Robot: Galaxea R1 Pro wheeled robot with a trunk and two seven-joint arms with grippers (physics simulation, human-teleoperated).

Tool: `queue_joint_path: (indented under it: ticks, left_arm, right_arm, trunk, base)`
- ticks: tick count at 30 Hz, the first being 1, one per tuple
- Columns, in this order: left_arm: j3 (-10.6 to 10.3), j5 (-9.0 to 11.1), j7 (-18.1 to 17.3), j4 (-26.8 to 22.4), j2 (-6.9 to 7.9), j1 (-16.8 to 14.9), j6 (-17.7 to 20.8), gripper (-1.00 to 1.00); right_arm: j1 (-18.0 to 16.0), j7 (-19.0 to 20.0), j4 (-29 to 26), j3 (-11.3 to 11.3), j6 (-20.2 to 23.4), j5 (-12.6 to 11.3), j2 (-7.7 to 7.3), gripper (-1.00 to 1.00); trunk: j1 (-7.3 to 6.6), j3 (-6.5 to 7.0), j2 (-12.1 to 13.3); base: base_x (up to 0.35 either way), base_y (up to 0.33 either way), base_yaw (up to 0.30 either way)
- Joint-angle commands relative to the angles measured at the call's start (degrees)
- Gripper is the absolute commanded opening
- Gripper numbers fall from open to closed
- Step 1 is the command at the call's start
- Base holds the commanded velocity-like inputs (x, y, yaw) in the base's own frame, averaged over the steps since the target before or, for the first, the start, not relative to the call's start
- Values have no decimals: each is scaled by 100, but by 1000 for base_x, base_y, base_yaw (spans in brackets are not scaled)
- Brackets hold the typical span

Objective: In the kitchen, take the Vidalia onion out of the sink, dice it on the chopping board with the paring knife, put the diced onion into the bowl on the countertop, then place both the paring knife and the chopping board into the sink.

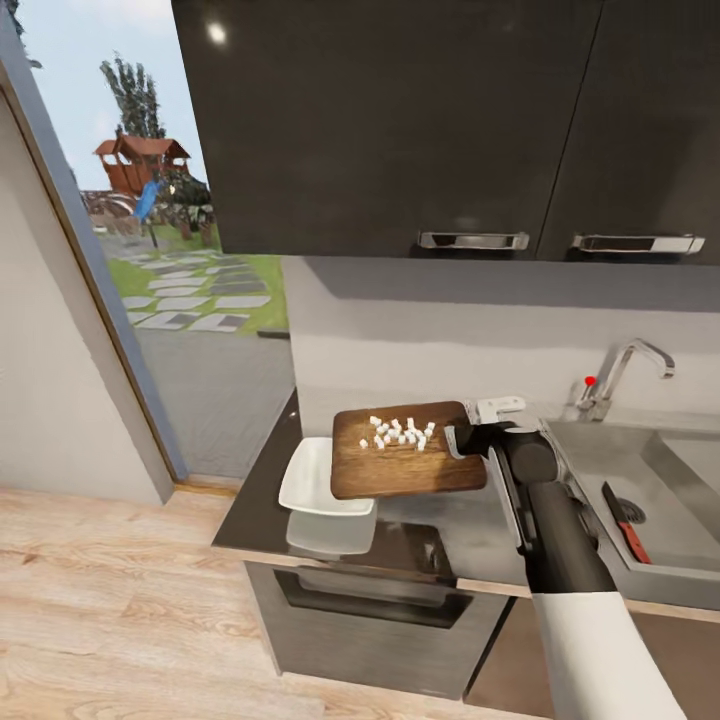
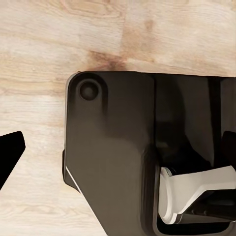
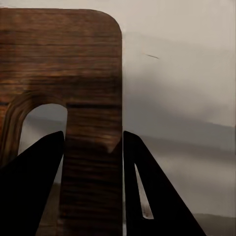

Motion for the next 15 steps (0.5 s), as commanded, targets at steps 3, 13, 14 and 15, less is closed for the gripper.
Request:
queue_joint_path:
  ticks: [3,13,14,15]
  left_arm:
    - [41,-11,-54,23,-9,1,-3,100]
    - [43,-10,-54,45,-9,1,-3,100]
    - [43,-10,-54,45,-9,1,-3,100]
    - [42,-13,-54,45,-9,1,-3,100]
  right_arm:
    - [-7,29,-4,179,45,116,-1,-100]
    - [-7,29,-4,199,46,112,-21,-100]
    - [-7,32,-4,199,42,108,-31,-100]
    - [-7,39,-4,195,39,104,-41,-100]
  trunk:
    - [4,-9,-12]
    - [4,-9,-12]
    - [4,-9,-12]
    - [4,-9,-12]
  base:
    - [0,0,5]
    - [0,0,0]
    - [0,0,0]
    - [0,0,0]
